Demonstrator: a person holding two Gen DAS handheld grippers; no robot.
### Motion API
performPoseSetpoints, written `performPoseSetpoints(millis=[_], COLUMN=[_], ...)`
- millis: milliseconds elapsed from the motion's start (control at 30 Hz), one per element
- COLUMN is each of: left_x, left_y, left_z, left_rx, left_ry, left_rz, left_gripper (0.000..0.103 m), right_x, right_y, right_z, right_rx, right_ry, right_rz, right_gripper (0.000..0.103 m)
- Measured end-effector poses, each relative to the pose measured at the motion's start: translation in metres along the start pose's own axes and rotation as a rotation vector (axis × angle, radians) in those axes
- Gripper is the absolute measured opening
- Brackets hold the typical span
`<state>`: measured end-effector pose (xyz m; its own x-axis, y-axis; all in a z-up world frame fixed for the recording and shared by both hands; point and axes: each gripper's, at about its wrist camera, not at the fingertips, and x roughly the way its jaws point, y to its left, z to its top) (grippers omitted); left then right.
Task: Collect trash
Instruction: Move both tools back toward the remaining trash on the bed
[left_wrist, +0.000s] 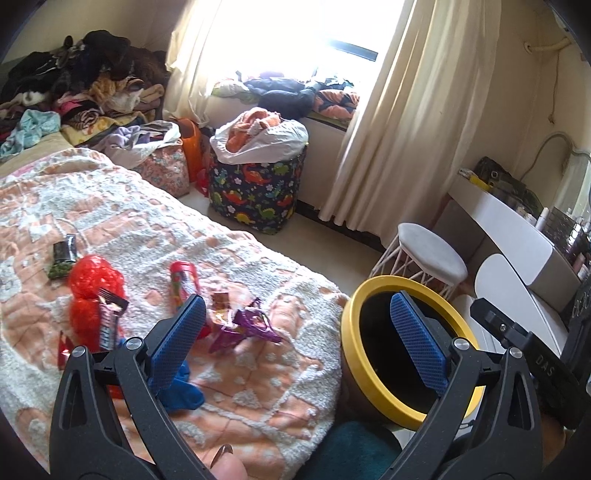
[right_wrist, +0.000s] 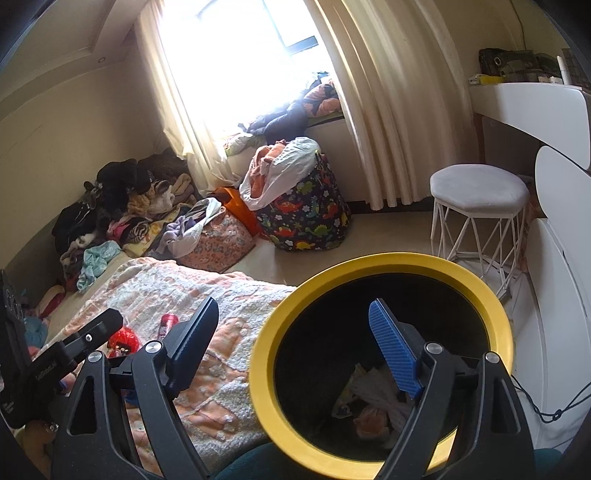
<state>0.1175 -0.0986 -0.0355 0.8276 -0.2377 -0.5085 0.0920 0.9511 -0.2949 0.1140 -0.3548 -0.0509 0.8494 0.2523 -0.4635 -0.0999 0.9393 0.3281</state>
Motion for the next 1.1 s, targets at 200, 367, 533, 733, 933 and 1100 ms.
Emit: performPoseSetpoints(millis=[200,367,533,733,933,1100], left_x=[-0.007,-0.015,-0.021,-0.024,-0.028,-0.03], left_y=[0.012,0.023,0.035,0.048,0.063,0.077], left_z=[0.003,0.006,0.008,0.009,0.01,0.011], left_rx=[-0.021,-0.039,-0.055,-0.074,-0.097,-0.118], left_ry=[-0.016,-0.033,-0.045,-0.053,-0.062,-0.066], left_rz=[0.018,0.032,0.046,0.068,0.085,0.102], left_gripper=[0.092,0.092,0.092,0.092,0.092,0.092], right_x=[-0.001,-0.001,0.0,0.001,0.003,0.009], right_y=[0.017,0.031,0.044,0.06,0.075,0.089], right_z=[-0.004,-0.008,-0.011,-0.017,-0.024,-0.03], right_rx=[-0.039,-0.066,-0.09,-0.117,-0.144,-0.166], right_ry=[0.003,0.012,0.019,0.032,0.051,0.085], right_rz=[0.03,0.053,0.072,0.091,0.113,0.142], right_gripper=[0.082,0.083,0.084,0.085,0.085,0.085])
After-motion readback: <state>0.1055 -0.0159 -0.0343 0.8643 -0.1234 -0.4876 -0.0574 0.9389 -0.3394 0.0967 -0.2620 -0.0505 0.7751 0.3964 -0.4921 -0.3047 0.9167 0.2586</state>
